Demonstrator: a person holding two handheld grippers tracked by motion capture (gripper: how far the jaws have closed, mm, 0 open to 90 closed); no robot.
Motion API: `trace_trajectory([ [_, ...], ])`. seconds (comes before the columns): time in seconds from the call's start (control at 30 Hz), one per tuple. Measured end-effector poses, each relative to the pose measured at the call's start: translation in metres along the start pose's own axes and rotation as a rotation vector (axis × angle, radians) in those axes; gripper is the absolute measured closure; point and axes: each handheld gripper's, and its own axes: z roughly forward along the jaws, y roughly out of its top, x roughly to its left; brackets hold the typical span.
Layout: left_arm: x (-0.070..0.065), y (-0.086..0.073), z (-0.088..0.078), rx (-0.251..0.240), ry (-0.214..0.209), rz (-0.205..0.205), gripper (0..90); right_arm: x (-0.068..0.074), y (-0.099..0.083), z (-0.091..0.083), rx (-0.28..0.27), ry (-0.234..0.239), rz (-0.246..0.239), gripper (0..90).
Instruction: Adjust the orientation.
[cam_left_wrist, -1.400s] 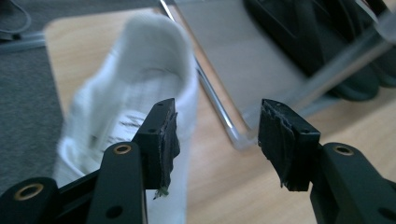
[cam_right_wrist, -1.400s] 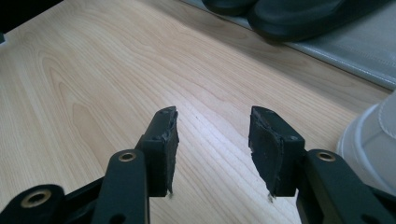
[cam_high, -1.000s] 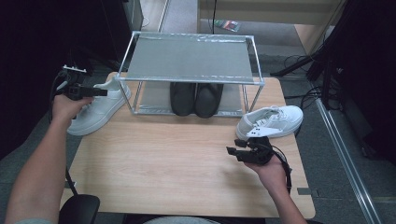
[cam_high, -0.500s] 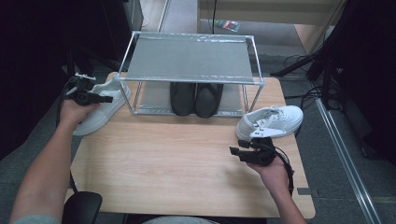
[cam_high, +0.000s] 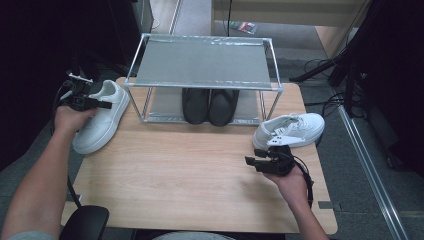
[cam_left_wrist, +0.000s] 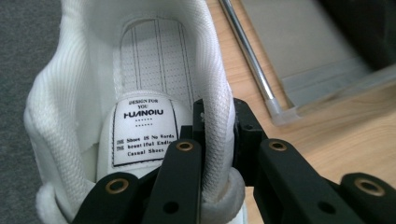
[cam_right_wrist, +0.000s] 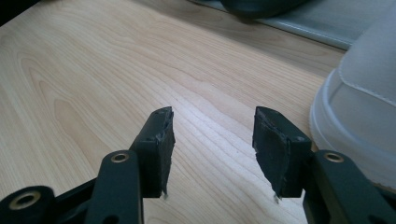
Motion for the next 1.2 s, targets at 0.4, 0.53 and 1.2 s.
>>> trace_trajectory([
  [0.4, -0.025, -0.017, -0.035, -0.048, -0.038, -0.029, 83.7, 0.008, 0.012, 0.017, 0.017, 0.054, -0.066, 47.6],
  [0.53, -0.036, -0.025, -0.041, -0.017, -0.034, -0.019, 83.7, 0.01, 0.018, 0.023, 0.019, 0.078, -0.076, 46.9],
  [1.2, -0.084, -0.086, -0.071, -0.02, -0.09, -0.004, 84.0, 0.017, 0.041, 0.045, 0.015, 0.145, -0.1, 46.2],
])
